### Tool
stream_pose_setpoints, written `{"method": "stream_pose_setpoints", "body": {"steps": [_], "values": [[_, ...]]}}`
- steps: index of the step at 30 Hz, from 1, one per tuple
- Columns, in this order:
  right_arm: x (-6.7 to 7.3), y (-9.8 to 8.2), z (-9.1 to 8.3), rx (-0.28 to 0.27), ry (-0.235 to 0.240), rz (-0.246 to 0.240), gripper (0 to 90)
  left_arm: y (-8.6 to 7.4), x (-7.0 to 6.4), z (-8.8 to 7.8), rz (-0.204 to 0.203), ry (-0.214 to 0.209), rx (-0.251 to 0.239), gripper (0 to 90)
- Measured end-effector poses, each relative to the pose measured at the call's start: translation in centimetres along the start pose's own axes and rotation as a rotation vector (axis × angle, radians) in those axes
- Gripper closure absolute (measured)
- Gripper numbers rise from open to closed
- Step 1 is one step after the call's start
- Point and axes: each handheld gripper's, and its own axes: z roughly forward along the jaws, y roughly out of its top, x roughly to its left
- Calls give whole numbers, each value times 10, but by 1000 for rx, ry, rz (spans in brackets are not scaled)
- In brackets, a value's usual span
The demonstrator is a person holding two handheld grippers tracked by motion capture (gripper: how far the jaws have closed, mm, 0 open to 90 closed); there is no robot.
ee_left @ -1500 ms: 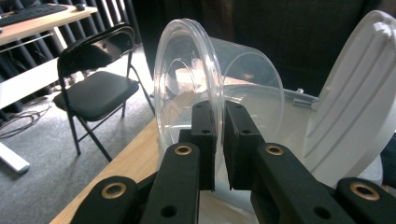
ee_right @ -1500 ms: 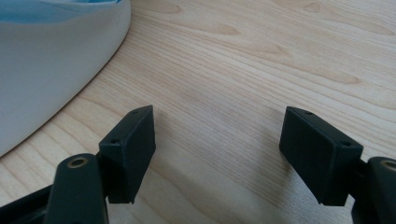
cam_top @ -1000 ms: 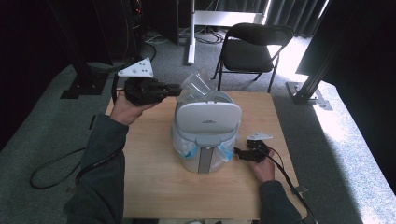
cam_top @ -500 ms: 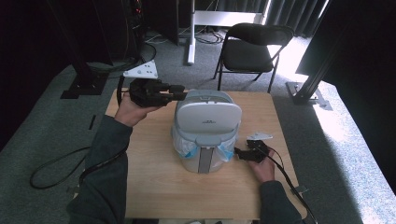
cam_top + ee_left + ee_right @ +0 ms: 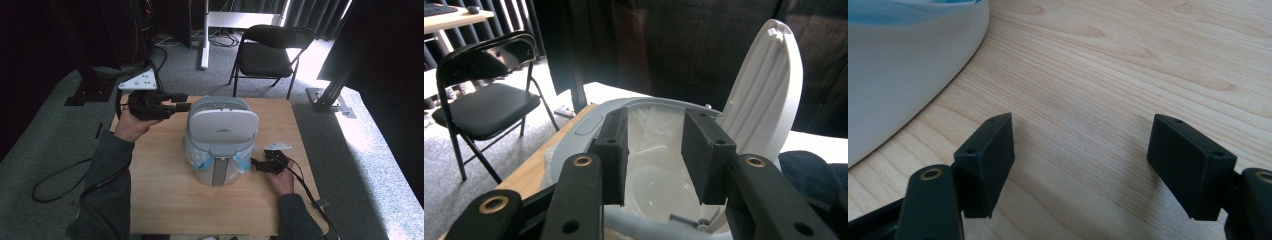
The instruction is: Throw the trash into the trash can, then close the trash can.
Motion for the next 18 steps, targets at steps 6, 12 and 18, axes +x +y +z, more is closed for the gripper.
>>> {"method": "stream_pose_setpoints", "body": {"steps": [6, 12, 18], "values": [[0, 0, 0, 0, 0, 0, 259, -7, -3, -5, -10, -4, -8, 610], [0, 0, 0, 0, 0, 0, 259, -11, -10, -17, -1, 0, -17, 603], [0, 0, 0, 0, 0, 0, 259, -13, -22, -24, 22, -9, -27, 642]]}}
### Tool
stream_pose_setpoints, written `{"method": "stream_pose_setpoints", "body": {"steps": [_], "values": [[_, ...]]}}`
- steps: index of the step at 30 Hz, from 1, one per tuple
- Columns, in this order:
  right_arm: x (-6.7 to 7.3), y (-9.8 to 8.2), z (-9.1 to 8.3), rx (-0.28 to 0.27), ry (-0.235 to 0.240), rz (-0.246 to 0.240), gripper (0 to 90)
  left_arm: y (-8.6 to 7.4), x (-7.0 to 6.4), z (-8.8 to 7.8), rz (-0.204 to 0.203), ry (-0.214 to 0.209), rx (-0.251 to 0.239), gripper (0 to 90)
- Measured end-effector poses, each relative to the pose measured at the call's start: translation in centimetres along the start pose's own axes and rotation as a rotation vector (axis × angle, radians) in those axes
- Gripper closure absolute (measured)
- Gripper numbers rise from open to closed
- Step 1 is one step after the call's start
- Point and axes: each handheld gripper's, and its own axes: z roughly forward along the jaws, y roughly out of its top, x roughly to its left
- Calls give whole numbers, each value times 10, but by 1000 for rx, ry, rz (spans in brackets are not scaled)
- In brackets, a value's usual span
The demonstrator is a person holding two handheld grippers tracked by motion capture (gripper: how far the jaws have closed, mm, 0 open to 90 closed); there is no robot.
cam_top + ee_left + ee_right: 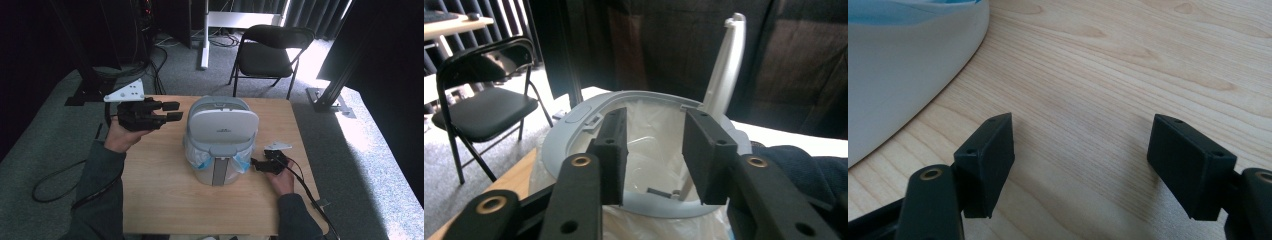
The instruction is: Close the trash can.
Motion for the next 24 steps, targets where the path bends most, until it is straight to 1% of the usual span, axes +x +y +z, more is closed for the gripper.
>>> {"method": "stream_pose_setpoints", "body": {"steps": [1, 3, 5, 7, 8, 9, 10, 12, 13, 14, 15, 16, 18, 20, 22, 23, 24], "values": [[0, 0, 0, 0, 0, 0, 259, 0, -2, -1, 5, 0, -2, 657], [0, 0, 0, 0, 0, 0, 259, -1, -5, -2, 11, -14, -9, 711], [0, 0, 0, 0, 0, 0, 259, -1, -9, -2, 19, -21, -12, 789], [0, 0, 0, 0, 0, 0, 259, 0, -12, -3, 21, -39, -29, 889], [0, 0, 0, 0, 0, 0, 259, 0, -12, -3, 21, -39, -29, 900], [0, 0, 0, 0, 0, 0, 259, 0, -14, -4, 29, -69, -36, 900], [0, 0, 0, 0, 0, 0, 259, 1, -18, -4, 44, -99, -39, 900], [0, 0, 0, 0, 0, 0, 259, 2, -21, -2, 55, -123, -29, 900], [0, 0, 0, 0, 0, 0, 259, 3, -23, 0, 62, -124, -19, 900], [0, 0, 0, 0, 0, 0, 259, 3, -23, 0, 62, -124, -19, 900], [0, 0, 0, 0, 0, 0, 259, 4, -23, 3, 67, -127, -10, 900], [0, 0, 0, 0, 0, 0, 259, 4, -23, 3, 67, -127, -10, 900], [0, 0, 0, 0, 0, 0, 259, 6, -23, 8, 64, -134, -21, 900], [0, 0, 0, 0, 0, 0, 259, 8, -23, 12, 69, -130, -20, 900], [0, 0, 0, 0, 0, 0, 259, 8, -23, 12, 69, -130, -20, 900], [0, 0, 0, 0, 0, 0, 259, 11, -23, 17, 74, -118, -18, 900], [0, 0, 0, 0, 0, 0, 259, 12, -22, 20, 73, -119, -22, 900]]}}
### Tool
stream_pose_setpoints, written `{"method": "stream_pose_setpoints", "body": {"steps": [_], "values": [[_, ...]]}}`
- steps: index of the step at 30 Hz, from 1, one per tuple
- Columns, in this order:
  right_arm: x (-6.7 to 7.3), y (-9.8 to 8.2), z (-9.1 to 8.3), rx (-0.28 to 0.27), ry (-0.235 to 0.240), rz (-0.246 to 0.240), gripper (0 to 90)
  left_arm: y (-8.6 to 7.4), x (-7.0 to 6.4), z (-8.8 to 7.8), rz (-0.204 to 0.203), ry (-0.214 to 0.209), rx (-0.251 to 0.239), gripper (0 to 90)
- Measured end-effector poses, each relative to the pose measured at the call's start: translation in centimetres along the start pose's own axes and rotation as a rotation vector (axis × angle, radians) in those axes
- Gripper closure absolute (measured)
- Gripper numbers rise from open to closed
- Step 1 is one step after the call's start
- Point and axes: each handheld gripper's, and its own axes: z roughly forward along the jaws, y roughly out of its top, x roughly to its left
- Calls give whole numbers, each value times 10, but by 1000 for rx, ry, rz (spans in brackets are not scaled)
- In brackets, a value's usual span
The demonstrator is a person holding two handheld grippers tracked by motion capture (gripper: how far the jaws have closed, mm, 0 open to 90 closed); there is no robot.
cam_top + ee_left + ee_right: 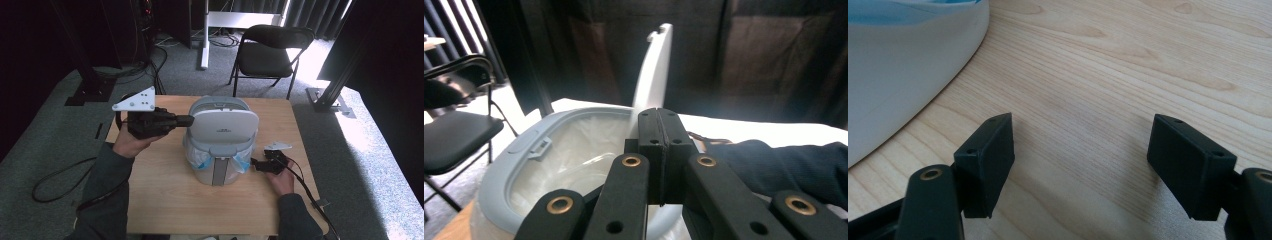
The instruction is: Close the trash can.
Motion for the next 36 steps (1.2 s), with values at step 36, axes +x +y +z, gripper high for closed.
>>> {"method": "stream_pose_setpoints", "body": {"steps": [36], "values": [[0, 0, 0, 1, 2, -3, 259, -33, 83, 90, -168, 185, 178, 900]]}}
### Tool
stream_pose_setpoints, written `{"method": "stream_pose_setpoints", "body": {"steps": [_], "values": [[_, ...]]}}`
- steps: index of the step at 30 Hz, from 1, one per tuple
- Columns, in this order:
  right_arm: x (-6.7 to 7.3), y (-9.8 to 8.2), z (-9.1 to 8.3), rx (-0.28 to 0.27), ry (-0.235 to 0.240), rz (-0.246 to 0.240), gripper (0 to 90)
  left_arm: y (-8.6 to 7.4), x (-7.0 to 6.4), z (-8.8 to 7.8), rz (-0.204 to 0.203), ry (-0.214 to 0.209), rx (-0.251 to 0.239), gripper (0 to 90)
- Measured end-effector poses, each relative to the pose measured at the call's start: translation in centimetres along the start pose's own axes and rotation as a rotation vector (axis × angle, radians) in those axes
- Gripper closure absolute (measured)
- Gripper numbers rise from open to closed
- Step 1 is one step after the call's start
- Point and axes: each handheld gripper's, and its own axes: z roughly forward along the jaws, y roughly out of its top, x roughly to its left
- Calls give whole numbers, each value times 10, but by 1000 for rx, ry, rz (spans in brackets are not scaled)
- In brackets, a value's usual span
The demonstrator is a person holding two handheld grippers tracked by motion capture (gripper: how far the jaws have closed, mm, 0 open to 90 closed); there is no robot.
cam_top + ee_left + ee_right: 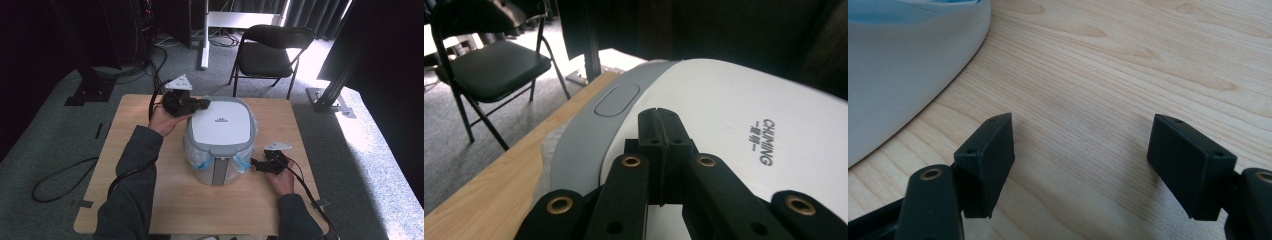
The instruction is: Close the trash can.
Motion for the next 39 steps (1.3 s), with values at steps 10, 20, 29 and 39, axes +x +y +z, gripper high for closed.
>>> {"method": "stream_pose_setpoints", "body": {"steps": [10, 20, 29, 39], "values": [[0, 0, 0, 0, 0, 0, 259, 5, 0, 11, -1, 4, 6, 900], [0, 0, 0, -1, 1, -4, 259, 6, 2, 18, -12, 5, 22, 900], [0, 0, 0, -1, 2, -3, 259, 5, 1, 9, -13, 16, -9, 900], [0, 0, 0, -1, 1, -4, 259, -5, 12, -31, -33, 87, -43, 884]]}}
